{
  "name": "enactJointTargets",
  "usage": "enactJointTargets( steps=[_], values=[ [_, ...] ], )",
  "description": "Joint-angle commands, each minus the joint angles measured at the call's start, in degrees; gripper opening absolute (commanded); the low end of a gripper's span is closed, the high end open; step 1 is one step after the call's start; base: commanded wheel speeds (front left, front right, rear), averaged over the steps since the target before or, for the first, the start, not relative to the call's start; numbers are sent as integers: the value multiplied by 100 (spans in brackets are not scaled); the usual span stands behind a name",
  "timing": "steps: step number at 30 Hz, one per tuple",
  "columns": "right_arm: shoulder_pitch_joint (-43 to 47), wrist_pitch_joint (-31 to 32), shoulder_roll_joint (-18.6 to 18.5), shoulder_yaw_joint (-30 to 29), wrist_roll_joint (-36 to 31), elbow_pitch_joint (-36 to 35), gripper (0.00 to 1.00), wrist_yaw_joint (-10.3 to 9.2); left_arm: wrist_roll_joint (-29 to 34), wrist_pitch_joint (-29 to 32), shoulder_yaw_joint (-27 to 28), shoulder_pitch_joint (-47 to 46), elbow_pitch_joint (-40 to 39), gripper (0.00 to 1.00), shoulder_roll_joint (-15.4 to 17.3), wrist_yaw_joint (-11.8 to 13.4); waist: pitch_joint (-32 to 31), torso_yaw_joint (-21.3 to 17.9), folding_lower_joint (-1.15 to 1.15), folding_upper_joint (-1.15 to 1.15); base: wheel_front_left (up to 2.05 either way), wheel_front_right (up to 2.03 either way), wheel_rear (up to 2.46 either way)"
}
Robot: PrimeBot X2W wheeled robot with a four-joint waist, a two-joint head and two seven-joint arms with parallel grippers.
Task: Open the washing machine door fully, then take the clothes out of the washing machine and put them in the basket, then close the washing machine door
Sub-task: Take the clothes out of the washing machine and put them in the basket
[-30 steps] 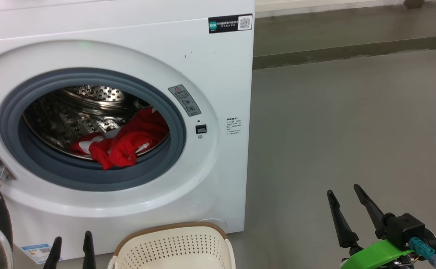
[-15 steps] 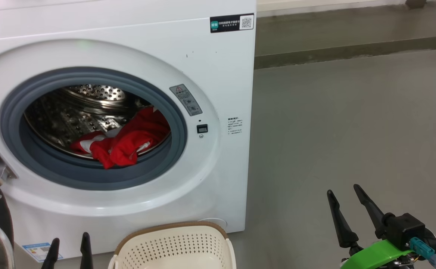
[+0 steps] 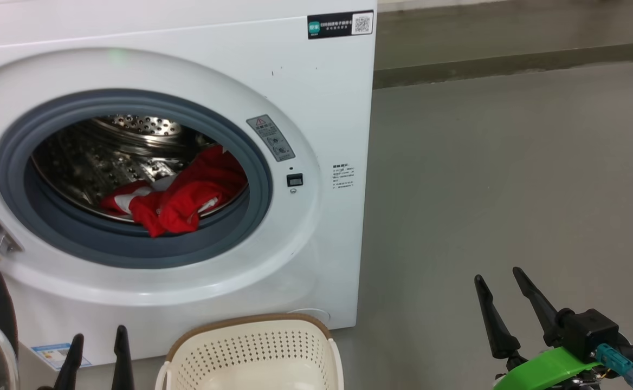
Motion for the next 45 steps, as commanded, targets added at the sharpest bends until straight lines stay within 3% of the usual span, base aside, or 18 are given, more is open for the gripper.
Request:
enactJointTargets(
  steps=[1, 11, 21, 31, 45],
  values=[
    [-249, -37, -94, 151, 23, -150, 100, 37, 63, -69, 222, -353, -66, 100, 74, -7, 57, 32, 0, 0, 0, 0, 0],
    [-356, -37, -101, 140, 1, -195, 100, 37, 52, 78, 163, -1056, 215, 100, 100, 55, 384, 149, 0, 0, 0, 0, 0],
    [-716, -37, -157, 167, 17, -277, 100, 37, 96, 432, -31, -2423, 664, 100, 239, 93, 1154, 208, 0, 0, 0, 0, 0],
    [-1143, -37, -249, 145, -3, -367, 100, 37, 243, 558, -182, -3940, 1629, 100, 271, 283, 1888, 135, 0, 0, 0, 0, 0],
    [-1585, -37, -356, 234, 1, -400, 100, 37, 377, 312, -308, -5781, 3548, 100, 523, 240, 2641, -81, 0, 0, 0, 0, 0]
  ],
)
